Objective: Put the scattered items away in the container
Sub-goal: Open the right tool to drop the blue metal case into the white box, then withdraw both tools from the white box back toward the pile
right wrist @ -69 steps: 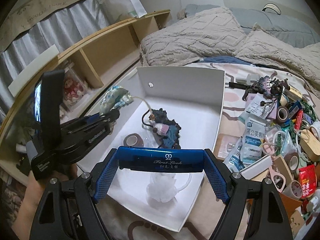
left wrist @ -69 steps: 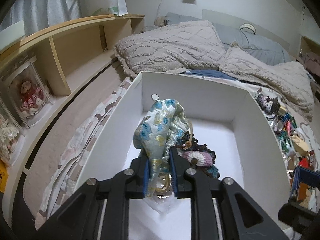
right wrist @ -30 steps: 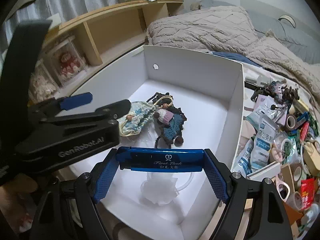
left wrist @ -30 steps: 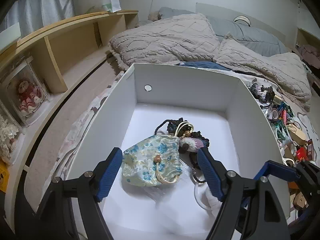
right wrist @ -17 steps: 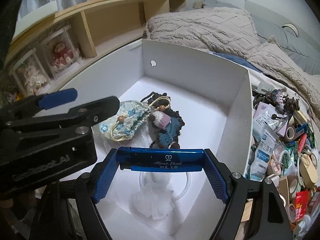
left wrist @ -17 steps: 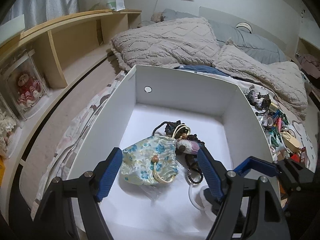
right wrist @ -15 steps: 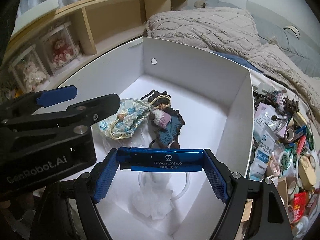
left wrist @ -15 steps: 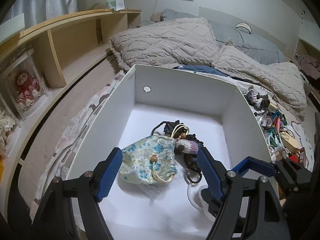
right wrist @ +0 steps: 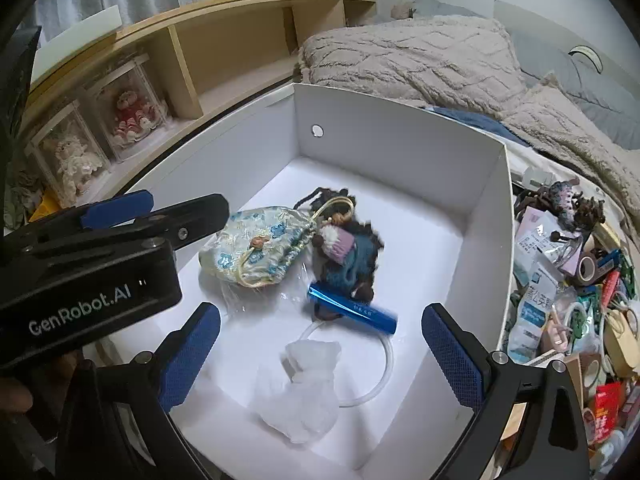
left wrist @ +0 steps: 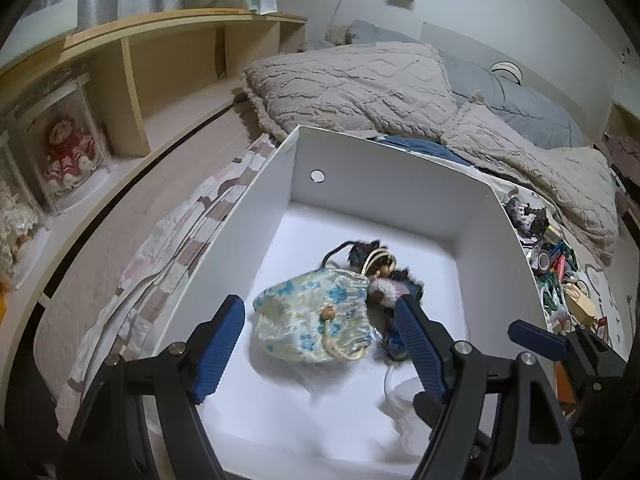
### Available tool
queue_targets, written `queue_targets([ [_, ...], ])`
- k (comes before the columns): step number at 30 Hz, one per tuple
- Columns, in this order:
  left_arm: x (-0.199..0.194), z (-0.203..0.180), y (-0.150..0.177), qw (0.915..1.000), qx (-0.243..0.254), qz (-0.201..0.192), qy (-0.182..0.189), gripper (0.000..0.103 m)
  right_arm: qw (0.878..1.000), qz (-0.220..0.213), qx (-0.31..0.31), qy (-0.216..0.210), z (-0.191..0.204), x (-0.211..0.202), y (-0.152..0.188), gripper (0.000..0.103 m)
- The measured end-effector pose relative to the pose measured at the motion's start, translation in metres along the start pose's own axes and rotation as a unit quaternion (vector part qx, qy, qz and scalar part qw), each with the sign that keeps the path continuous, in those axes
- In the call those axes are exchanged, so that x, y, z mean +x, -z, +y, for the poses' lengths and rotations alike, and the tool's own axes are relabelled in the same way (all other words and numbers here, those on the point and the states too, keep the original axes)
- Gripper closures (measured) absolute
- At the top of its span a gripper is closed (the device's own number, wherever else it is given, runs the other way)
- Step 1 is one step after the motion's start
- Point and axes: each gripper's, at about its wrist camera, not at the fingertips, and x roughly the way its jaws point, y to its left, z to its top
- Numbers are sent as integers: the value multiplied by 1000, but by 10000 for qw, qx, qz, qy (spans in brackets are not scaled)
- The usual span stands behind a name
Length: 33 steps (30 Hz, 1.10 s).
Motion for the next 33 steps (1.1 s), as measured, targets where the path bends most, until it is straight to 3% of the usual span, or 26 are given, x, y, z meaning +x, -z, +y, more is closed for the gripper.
queue_targets([
  [22, -9, -2, 4, 9999, 127, -27, 17, 24, 9986, -303, -99, 413, -10, -19, 4, 0],
  [27, -12, -3, 5, 9997, 236, -93, -64, 1, 9983, -349, -40, 459, -17, -25, 4, 0],
  [33, -15, -9, 8, 9991, 424, -86, -36, 0, 9974, -394, -42, 610, -25, -33, 6, 0],
])
